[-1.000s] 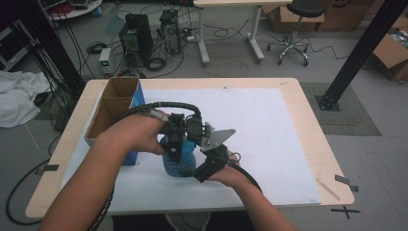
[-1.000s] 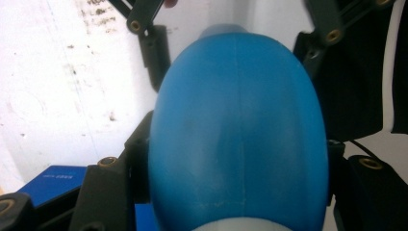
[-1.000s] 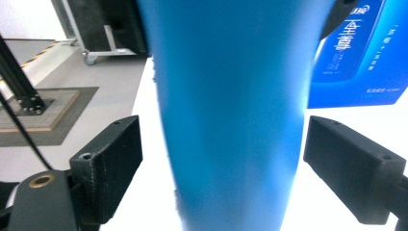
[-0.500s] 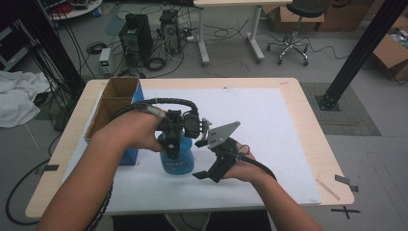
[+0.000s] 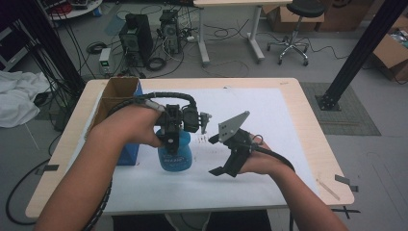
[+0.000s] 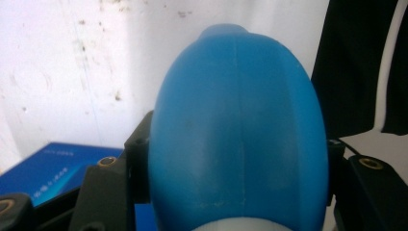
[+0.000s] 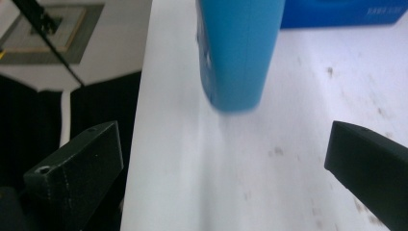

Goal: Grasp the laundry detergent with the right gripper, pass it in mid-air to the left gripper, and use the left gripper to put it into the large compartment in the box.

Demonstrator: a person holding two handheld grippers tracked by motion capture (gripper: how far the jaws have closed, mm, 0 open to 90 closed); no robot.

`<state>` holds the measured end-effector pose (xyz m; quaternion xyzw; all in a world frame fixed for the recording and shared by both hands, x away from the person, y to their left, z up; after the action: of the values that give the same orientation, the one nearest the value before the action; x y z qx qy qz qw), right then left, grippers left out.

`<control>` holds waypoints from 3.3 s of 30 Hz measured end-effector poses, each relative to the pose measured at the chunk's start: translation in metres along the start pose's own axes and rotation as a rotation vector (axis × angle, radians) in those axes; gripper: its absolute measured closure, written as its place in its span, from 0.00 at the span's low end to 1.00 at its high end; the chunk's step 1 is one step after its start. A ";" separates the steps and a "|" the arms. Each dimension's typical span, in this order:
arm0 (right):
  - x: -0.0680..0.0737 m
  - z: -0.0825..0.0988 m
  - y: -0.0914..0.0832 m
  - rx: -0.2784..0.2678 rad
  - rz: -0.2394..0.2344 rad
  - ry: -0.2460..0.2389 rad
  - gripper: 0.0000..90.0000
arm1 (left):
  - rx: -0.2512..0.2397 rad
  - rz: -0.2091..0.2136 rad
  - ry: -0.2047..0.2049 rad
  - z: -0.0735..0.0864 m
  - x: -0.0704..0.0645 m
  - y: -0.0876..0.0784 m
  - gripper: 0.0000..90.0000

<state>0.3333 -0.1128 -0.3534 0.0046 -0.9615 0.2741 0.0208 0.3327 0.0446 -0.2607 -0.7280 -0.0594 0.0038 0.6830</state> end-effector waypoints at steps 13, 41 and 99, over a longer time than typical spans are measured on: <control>-0.017 -0.001 -0.045 0.221 -0.006 0.014 0.00 | 0.013 -0.004 -0.241 0.006 0.018 -0.033 0.44; -0.027 0.020 -0.062 0.470 -0.028 0.026 0.00 | -0.068 -0.090 -1.020 0.068 0.067 -0.121 0.44; -0.032 0.039 -0.071 0.506 0.000 0.085 0.00 | 0.019 -0.096 -1.395 0.193 0.119 0.005 0.44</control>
<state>0.3648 -0.1940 -0.3505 -0.0021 -0.8604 0.5061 0.0595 0.4342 0.2471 -0.2694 -0.5463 -0.5161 0.4404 0.4911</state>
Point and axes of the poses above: each handheld gripper's, and its own axes: y roughly forward along the jaws, z roughly out of its underside, x roughly to its left, the point moved 3 cm from there along y, roughly forward along the jaws, and after that the axes turned 11 degrees about -x, right-handed, at the moved point
